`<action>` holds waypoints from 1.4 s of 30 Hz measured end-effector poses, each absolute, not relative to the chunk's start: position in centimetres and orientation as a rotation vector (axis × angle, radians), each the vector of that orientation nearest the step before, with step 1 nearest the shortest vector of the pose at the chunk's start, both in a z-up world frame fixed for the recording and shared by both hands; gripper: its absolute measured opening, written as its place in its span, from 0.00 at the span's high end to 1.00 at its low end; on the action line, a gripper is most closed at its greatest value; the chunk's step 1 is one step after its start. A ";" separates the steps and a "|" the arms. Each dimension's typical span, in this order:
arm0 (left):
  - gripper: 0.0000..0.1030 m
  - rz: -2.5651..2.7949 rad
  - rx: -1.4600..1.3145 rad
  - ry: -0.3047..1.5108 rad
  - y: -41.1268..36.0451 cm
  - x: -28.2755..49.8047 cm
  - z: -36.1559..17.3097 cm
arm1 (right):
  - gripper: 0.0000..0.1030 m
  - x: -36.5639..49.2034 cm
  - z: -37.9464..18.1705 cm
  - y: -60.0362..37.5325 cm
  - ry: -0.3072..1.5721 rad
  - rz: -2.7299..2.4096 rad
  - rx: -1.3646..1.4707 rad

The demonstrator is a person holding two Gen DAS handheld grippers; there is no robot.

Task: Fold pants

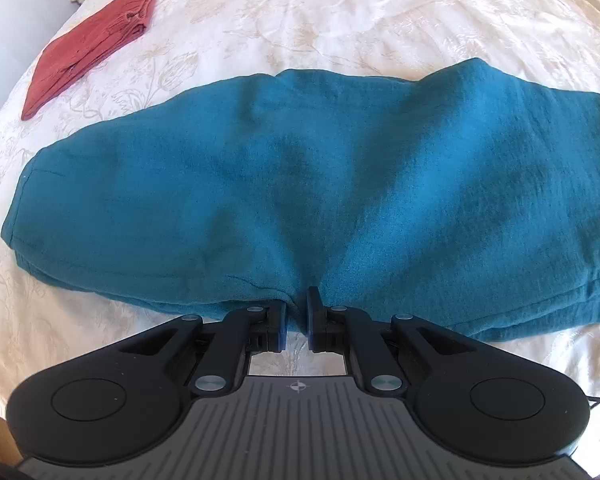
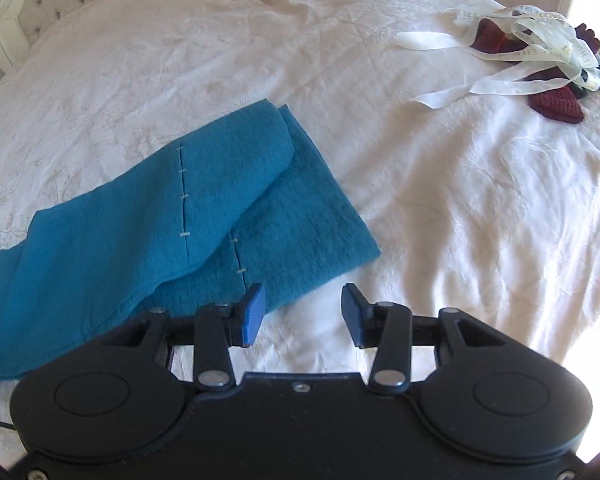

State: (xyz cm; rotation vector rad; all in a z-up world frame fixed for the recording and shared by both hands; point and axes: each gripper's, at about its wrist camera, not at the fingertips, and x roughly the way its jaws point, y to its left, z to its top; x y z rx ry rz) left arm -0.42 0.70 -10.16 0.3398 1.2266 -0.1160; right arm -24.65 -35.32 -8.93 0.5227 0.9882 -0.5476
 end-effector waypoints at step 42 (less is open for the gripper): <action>0.91 -0.037 0.334 1.268 -1.0 -1.2 -10.8 | 0.43 -17.4 -12.3 -43.7 1.051 -0.422 0.461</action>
